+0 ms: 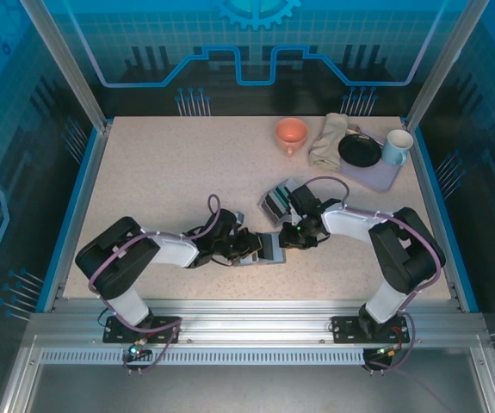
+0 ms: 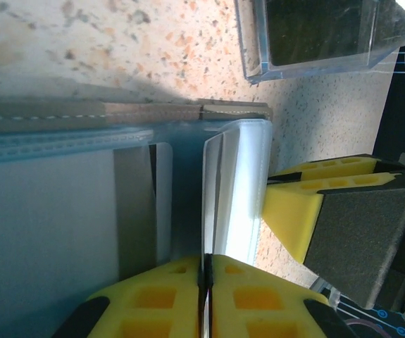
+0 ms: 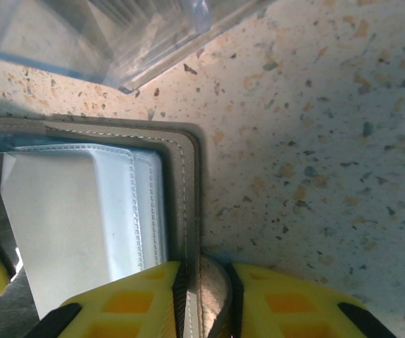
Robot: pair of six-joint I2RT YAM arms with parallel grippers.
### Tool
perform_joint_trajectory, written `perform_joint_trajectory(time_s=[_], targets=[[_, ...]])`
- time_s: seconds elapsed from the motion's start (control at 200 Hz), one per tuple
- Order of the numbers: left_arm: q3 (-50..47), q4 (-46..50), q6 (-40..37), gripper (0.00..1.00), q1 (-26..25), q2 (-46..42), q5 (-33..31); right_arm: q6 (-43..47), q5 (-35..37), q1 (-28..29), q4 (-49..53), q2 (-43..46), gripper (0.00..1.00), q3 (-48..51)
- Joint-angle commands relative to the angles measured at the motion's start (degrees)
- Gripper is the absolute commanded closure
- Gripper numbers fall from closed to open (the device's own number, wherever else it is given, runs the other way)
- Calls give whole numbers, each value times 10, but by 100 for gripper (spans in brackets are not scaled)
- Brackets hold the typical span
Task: Put the credit cards into the card holder
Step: Insert the credit card into the card slot.
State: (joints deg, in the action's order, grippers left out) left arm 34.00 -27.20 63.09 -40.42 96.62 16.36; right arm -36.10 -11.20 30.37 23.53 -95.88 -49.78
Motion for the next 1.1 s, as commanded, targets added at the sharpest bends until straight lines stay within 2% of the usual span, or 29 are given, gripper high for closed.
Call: perform_joint_trajectory(time_s=[0.0,0.19,0.37,0.455,0.6,0.795,1.095], targets=[[31,10,1,87,-13,18,10,-20,-58,11,-33,-30,77,32],[51,64,-20,79,-23,22,5,-25,-60,11,-37,-25,78,35],[54,149,-45,68,-25,-20,-34,-22,-48,10,-27,-22,78,34],[58,187,-57,67,-24,-38,-48,-20,-46,9,-24,-23,78,33],[62,213,-68,70,-24,-51,-58,-17,-47,9,-22,-24,78,29],[74,203,-71,86,-24,-32,-43,-15,-57,10,-29,-29,78,27],[101,198,-70,87,-24,13,-21,-15,-62,18,-28,-34,79,22]])
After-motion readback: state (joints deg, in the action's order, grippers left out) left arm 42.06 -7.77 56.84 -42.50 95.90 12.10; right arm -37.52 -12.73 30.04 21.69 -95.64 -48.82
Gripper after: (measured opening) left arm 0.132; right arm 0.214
